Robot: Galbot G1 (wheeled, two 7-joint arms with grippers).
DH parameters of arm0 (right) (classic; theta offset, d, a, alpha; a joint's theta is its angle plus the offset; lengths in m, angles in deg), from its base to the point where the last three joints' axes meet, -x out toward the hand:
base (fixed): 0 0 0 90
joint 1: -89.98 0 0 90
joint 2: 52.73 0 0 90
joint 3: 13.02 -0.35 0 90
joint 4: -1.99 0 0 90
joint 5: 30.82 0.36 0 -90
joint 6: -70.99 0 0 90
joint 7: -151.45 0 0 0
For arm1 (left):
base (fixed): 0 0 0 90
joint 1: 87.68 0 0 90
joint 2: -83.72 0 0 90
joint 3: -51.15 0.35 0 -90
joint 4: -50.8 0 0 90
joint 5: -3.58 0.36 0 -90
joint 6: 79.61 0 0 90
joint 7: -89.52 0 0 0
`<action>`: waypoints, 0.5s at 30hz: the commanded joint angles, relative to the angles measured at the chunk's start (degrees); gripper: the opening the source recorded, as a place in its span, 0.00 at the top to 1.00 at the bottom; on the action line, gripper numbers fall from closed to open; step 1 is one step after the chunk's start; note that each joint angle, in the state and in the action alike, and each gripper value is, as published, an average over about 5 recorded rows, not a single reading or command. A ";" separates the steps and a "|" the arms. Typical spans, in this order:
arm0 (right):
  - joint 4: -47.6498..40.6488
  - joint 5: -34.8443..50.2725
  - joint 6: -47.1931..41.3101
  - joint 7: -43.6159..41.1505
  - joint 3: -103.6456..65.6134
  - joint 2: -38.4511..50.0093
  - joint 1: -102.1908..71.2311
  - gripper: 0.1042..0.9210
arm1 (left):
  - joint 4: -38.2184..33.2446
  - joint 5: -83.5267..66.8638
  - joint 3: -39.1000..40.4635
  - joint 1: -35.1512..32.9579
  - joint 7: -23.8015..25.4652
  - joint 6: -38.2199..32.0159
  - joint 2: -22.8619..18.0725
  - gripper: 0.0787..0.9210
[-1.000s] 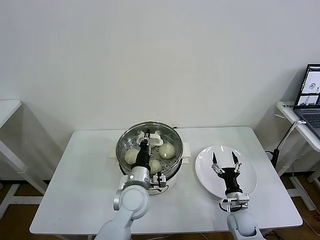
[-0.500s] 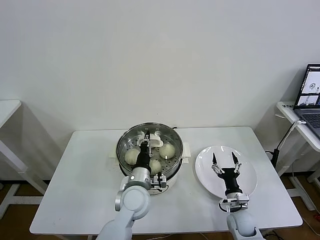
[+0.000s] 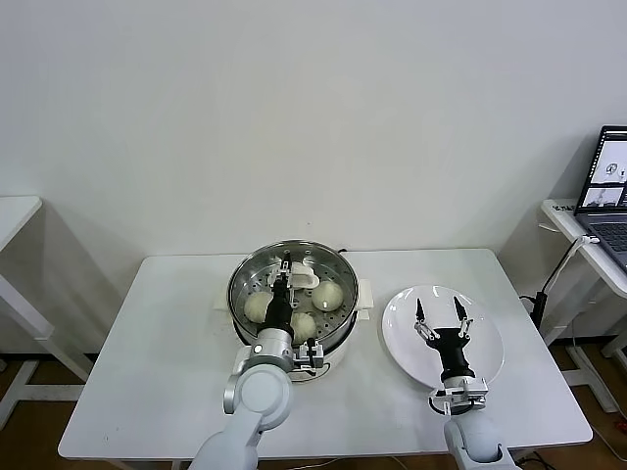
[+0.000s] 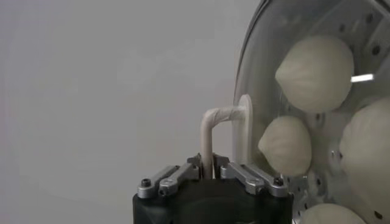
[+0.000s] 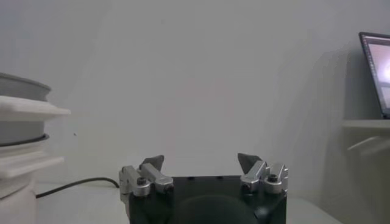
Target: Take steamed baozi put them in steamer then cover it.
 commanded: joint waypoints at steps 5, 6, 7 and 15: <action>0.00 -0.05 0.01 -0.02 0.09 0.08 -0.02 0.12 | -5.57 -1.25 0.12 -2.44 0.44 -0.13 1.69 0.49; 0.02 -0.06 -0.01 -0.01 0.14 0.05 0.05 0.12 | -6.52 -1.44 0.23 -2.96 0.43 -0.13 2.07 0.47; 0.06 -0.07 -0.05 -0.02 0.19 0.00 0.14 0.12 | -7.43 -1.55 0.28 -3.47 0.42 -0.14 2.41 0.46; 0.38 -0.23 -0.36 0.08 0.56 -0.29 0.43 0.12 | -16.02 -7.35 -0.04 -8.59 -0.03 -0.39 6.88 0.33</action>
